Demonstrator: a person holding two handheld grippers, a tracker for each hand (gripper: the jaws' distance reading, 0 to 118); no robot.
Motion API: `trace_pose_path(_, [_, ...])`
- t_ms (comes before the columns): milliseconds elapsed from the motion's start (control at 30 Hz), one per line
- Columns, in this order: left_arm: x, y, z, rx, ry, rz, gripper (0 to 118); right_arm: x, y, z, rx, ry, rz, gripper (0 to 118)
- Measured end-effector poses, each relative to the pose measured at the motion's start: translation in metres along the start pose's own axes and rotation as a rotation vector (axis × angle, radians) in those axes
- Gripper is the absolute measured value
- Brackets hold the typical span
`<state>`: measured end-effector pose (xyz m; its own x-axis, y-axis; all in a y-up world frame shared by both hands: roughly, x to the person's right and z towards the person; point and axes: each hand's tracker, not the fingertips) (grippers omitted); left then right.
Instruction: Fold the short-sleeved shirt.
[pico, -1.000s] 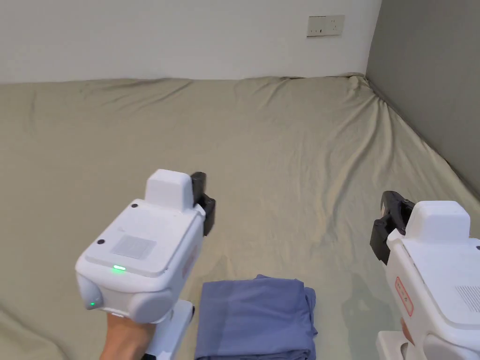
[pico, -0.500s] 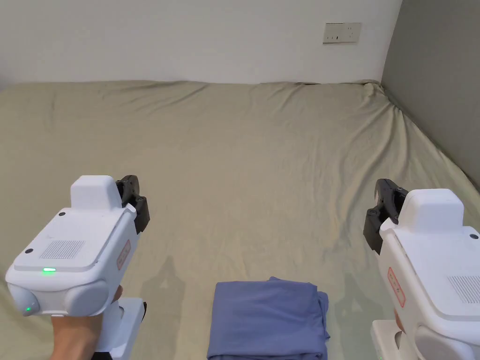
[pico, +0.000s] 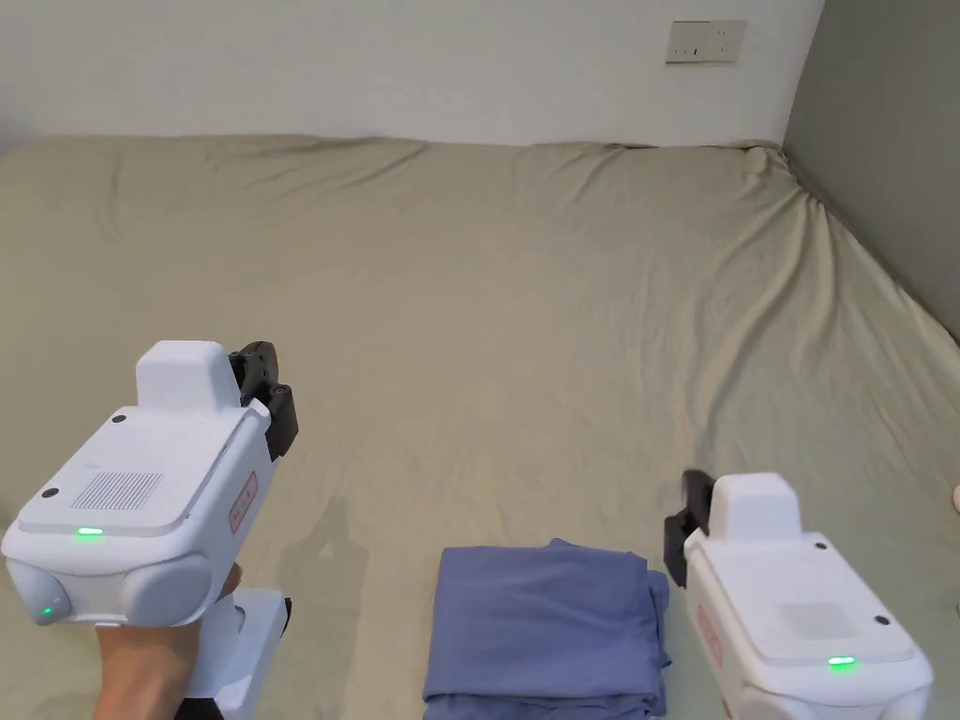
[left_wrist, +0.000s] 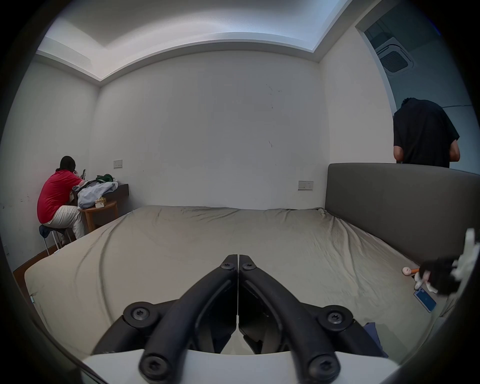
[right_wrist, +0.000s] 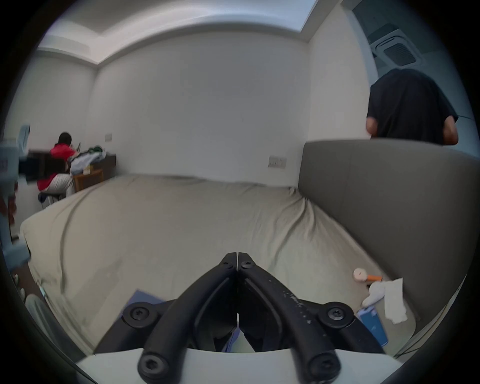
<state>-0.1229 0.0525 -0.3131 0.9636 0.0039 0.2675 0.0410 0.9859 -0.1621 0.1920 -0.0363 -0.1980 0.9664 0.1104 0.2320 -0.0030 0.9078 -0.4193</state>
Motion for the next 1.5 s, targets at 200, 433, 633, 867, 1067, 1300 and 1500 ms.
trace_pose_path(200, [-0.005,-0.007,-0.004,-0.035,-0.017,0.049,0,-0.024,-0.052,-0.042,-0.202,0.035,0.025,1])
trace_pose_path(433, [-0.007,-0.031,-0.015,-0.183,-0.093,0.148,0,-0.032,-0.108,-0.083,-0.421,0.005,0.034,1])
trace_pose_path(633, [0.006,-0.069,-0.034,-0.434,-0.207,0.241,2,-0.028,-0.105,-0.083,-0.39,0.01,0.007,1])
trace_pose_path(867, [0.035,-0.122,-0.072,-0.796,-0.382,0.343,109,-0.022,-0.102,-0.076,-0.392,0.039,-0.029,1])
trace_pose_path(1067, [0.05,-0.159,-0.102,-0.933,-0.411,0.438,118,-0.015,-0.102,-0.074,-0.39,0.068,-0.072,1])
trace_pose_path(1300, [0.048,-0.179,-0.113,-1.011,-0.459,0.6,57,-0.008,-0.102,-0.074,-0.389,0.09,-0.106,1])
trace_pose_path(1500, [0.045,-0.173,-0.108,-0.995,-0.478,0.582,29,-0.001,-0.091,-0.065,-0.372,0.121,-0.169,1])
